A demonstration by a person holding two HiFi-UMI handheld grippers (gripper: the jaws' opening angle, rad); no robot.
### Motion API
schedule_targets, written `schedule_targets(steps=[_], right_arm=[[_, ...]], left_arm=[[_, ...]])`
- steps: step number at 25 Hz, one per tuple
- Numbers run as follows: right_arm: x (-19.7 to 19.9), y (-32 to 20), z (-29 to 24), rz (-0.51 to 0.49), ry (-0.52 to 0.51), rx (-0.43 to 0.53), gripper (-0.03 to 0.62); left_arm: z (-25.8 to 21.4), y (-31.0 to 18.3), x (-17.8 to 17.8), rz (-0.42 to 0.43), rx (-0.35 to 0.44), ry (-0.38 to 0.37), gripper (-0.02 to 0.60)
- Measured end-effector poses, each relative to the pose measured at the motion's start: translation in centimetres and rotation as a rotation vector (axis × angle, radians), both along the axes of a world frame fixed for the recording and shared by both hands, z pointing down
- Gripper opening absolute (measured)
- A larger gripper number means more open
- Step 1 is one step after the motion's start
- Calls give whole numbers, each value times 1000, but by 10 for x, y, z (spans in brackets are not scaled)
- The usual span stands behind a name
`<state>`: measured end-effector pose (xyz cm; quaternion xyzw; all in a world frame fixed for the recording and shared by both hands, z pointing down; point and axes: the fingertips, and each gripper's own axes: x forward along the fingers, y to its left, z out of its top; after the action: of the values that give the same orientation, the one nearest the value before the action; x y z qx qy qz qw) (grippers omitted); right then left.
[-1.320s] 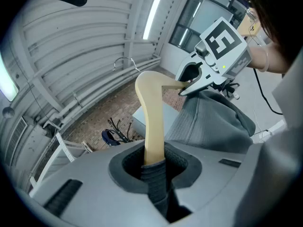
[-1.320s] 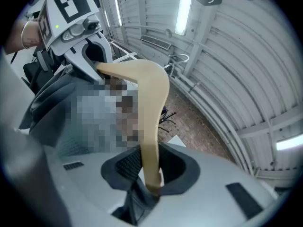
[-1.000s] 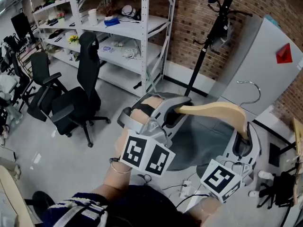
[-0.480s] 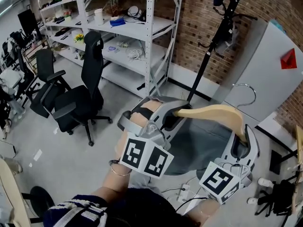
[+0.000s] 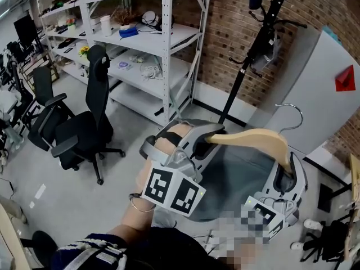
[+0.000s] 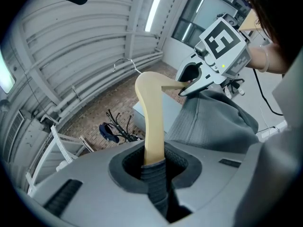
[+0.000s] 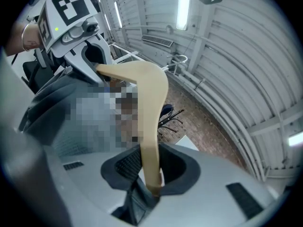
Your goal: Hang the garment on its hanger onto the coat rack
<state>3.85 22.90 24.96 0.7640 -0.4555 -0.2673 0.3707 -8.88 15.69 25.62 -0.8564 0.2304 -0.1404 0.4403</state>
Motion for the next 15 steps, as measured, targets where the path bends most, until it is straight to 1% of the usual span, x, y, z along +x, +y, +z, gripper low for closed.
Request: schedule_targets(steps=[10,15], right_arm=[[42,-101,-17,52,14,3,94],[59,-140,-17,78,15,13,94]], left_arm=[[-15,-106,46,55,10,23,52],[-16,-148,65,84,19,25,52]])
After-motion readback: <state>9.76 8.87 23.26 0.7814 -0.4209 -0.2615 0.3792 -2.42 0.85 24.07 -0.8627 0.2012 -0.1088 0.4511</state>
